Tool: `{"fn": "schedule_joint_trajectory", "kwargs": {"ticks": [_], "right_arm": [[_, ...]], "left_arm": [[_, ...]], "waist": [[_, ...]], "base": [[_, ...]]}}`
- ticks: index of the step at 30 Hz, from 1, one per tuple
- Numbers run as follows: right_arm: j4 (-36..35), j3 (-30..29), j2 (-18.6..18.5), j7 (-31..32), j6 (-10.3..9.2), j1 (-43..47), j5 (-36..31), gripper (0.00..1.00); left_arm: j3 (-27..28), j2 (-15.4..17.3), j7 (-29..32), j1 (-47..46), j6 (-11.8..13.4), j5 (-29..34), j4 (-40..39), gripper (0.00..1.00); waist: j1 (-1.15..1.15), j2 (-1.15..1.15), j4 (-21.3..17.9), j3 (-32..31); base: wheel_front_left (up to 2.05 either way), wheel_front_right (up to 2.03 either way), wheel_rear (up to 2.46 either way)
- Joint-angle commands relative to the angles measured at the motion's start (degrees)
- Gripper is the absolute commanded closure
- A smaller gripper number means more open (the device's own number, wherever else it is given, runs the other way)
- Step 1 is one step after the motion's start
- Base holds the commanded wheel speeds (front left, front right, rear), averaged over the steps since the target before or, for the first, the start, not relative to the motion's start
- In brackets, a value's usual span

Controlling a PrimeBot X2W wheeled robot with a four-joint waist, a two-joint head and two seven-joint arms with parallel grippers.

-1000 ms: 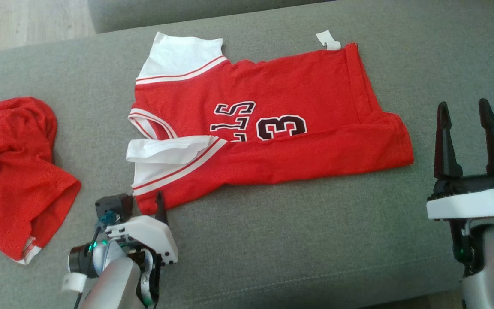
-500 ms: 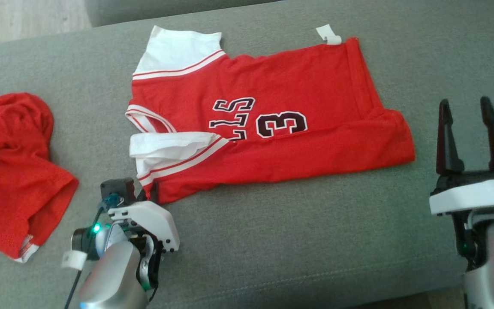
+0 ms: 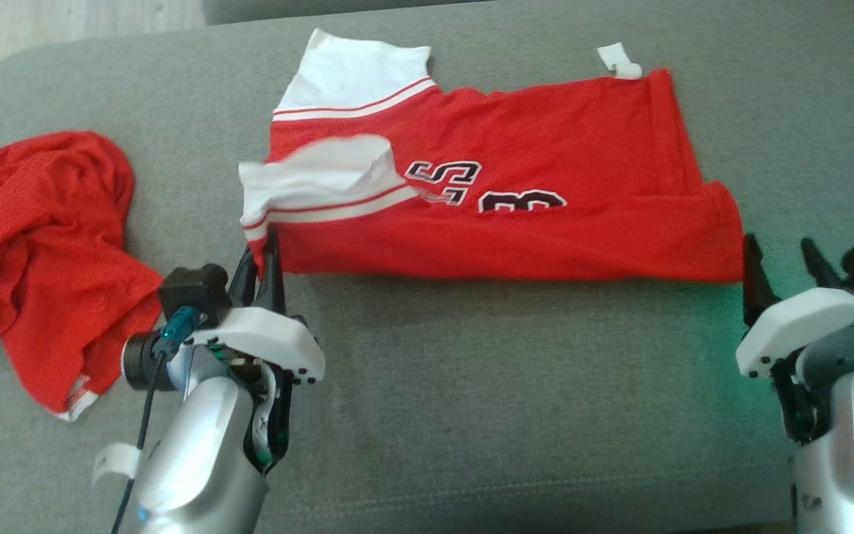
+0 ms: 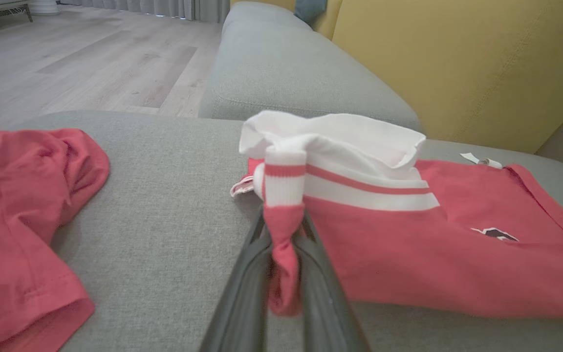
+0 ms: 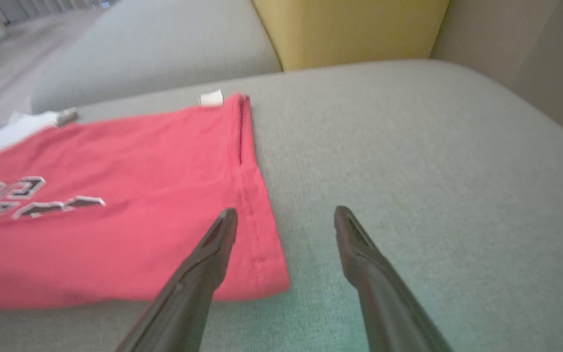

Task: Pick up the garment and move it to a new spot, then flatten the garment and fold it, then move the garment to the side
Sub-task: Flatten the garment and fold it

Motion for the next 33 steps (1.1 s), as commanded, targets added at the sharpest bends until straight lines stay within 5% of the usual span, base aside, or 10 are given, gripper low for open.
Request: {"fn": "schedule_joint_trajectory", "kwargs": {"ticks": [1, 24, 25, 26, 27, 33], "right_arm": [[-0.2, 0.8, 0.2, 1.6, -0.04, -2.6, -1.1, 0.00], [13.9, -1.3, 0.4, 11.0, -0.04, -10.9, -5.7, 0.00], [14.1, -1.2, 0.4, 11.3, -0.04, -11.0, -5.4, 0.14], [14.3, -1.1, 0.4, 11.5, -0.04, -11.1, -5.2, 0.93], [14.3, -1.1, 0.4, 11.7, -0.04, -11.1, -5.1, 1.00], [13.9, -0.4, -0.1, 12.1, -0.04, -10.1, -3.7, 1.00]], "left_arm": [[1.2, 0.9, -0.7, -0.9, 0.4, 0.5, -3.0, 1.00], [-1.1, 2.3, 1.8, -0.4, 0.3, 0.5, -7.2, 1.00], [-0.9, 2.5, 1.8, -0.5, 0.4, 0.4, -7.1, 1.00], [-0.8, 2.6, 1.8, -0.5, 0.5, 0.4, -7.1, 1.00], [-0.8, 2.7, 1.7, -0.6, 0.5, 0.3, -7.0, 1.00], [-0.8, 3.0, 1.6, 0.0, 0.7, 0.0, -6.2, 1.00]], "waist": [[0.00, 0.00, 0.6, 0.4], [0.00, 0.00, 3.0, 4.1], [0.00, 0.00, 3.0, 4.1], [0.00, 0.00, 3.0, 4.1], [0.00, 0.00, 3.0, 4.0], [0.00, 0.00, 2.8, 2.2]], "base": [[0.00, 0.00, 0.00], [0.00, 0.00, 0.00], [0.00, 0.00, 0.00], [0.00, 0.00, 0.00], [0.00, 0.00, 0.00], [0.00, 0.00, 0.00]]}}
